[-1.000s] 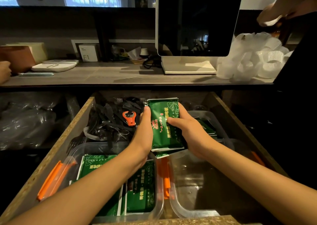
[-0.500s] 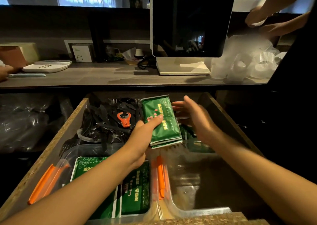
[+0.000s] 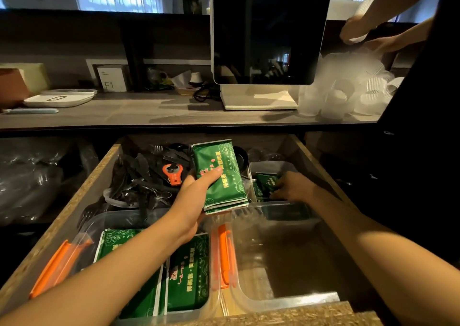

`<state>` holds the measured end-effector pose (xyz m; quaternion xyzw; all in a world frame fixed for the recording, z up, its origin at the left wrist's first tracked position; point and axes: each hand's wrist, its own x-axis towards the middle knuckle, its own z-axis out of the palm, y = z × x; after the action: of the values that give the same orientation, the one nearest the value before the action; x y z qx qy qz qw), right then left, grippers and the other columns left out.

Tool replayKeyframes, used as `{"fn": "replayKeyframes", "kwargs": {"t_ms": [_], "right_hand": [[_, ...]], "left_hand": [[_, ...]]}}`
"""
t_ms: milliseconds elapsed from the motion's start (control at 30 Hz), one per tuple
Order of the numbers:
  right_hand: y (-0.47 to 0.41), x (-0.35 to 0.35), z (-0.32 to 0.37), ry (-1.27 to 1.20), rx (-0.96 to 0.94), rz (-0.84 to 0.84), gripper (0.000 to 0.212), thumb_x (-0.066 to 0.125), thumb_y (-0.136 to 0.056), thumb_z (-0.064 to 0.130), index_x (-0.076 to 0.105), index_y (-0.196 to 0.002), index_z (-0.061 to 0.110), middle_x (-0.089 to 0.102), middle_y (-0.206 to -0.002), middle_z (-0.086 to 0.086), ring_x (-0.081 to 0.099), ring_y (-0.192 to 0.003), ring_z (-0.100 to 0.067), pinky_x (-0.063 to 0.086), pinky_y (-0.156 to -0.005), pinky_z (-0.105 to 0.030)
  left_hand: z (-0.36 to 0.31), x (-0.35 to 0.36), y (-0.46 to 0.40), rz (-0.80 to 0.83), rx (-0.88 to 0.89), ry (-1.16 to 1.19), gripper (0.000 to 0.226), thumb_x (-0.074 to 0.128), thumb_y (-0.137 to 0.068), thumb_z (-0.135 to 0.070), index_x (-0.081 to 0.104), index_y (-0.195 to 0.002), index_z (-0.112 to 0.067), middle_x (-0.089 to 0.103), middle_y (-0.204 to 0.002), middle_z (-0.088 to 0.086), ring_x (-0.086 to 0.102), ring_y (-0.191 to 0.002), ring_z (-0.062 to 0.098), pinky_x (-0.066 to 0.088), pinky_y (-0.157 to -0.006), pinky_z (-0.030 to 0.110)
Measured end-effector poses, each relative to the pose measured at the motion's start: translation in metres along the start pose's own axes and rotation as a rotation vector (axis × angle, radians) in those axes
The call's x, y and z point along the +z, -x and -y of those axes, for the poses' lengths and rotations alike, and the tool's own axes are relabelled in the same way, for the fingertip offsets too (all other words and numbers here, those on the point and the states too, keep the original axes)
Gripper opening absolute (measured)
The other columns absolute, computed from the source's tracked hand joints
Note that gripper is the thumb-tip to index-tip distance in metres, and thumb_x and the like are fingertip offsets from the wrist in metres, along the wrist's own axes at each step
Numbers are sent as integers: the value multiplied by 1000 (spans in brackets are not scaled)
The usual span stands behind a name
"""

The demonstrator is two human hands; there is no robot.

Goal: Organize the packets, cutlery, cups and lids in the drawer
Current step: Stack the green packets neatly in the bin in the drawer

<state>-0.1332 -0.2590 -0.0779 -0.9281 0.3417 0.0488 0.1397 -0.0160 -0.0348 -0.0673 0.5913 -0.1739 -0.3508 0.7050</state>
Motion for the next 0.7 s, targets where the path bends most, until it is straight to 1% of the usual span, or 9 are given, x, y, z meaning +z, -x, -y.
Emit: {"fn": "replayKeyframes", "kwargs": {"t_ms": [133, 233, 333, 367, 433, 500, 567, 633, 700], "right_hand": [[-6, 4, -6, -115, 33, -145, 25, 59, -96, 22, 69, -111, 3, 62, -83, -4, 58, -72, -15, 40, -61, -20], [-7, -1, -7, -289, 51, -343, 20, 57, -97, 18, 70, -96, 3, 66, -80, -11, 58, -64, -15, 41, -53, -18], [0, -15, 2, -416, -2, -620, 30, 61, -95, 16, 68, -72, -2, 61, -61, -11, 52, -50, -17, 36, -43, -17], [5, -19, 9, -433, -37, -696, 31, 61, -94, 18, 68, -70, 0, 63, -62, -11, 57, -53, -20, 40, -45, -22], [17, -27, 24, -497, -98, -797, 30, 59, -94, 21, 67, -71, 4, 66, -65, -10, 63, -60, -22, 49, -52, -30], [34, -32, 41, -590, -196, -885, 26, 58, -93, 19, 65, -71, 7, 65, -65, -6, 61, -62, -15, 48, -55, -30], [56, -36, 60, -712, -367, -950, 19, 59, -92, 13, 66, -75, 14, 64, -66, 3, 58, -63, -7, 45, -55, -27], [75, -34, 75, -762, -514, -964, 15, 61, -91, 9, 71, -94, 20, 67, -78, 13, 63, -75, -1, 51, -61, -18], [81, -29, 83, -696, -590, -950, 23, 62, -90, 18, 71, -111, 18, 70, -91, 11, 65, -87, -4, 56, -71, -25]], "left_hand": [[1, 0, 1, -8, 2, 3, 57, 78, -82, -38, 59, -129, -12, 75, -110, 12, 75, -96, 30, 60, -84, 53], [0, -2, 1, 5, -3, 19, 52, 75, -86, -36, 58, -129, -13, 75, -110, 12, 75, -96, 30, 61, -80, 50], [-1, -1, 2, 5, -17, -1, 66, 80, -74, -45, 59, -128, -15, 75, -110, 10, 74, -96, 30, 60, -82, 52], [-1, -1, 3, -1, -29, -3, 71, 80, -69, -48, 59, -128, -15, 75, -111, 10, 74, -97, 30, 60, -83, 53], [-2, 0, 3, -3, -49, 25, 67, 81, -73, -48, 60, -128, -15, 74, -112, 12, 74, -96, 31, 61, -78, 52], [-3, 1, 4, 6, -64, 53, 61, 78, -79, -47, 60, -128, -15, 75, -112, 12, 74, -96, 32, 61, -74, 50], [-4, 1, 4, 5, -70, 44, 70, 78, -73, -54, 59, -130, -17, 74, -114, 10, 73, -99, 32, 60, -80, 54], [-6, 3, 7, -19, -64, 46, 74, 78, -73, -60, 59, -132, -18, 74, -116, 9, 73, -102, 31, 59, -85, 56], [-7, 4, 8, -19, -91, 44, 92, 78, -63, -73, 57, -135, -21, 72, -121, 9, 71, -106, 32, 57, -87, 57]]}}
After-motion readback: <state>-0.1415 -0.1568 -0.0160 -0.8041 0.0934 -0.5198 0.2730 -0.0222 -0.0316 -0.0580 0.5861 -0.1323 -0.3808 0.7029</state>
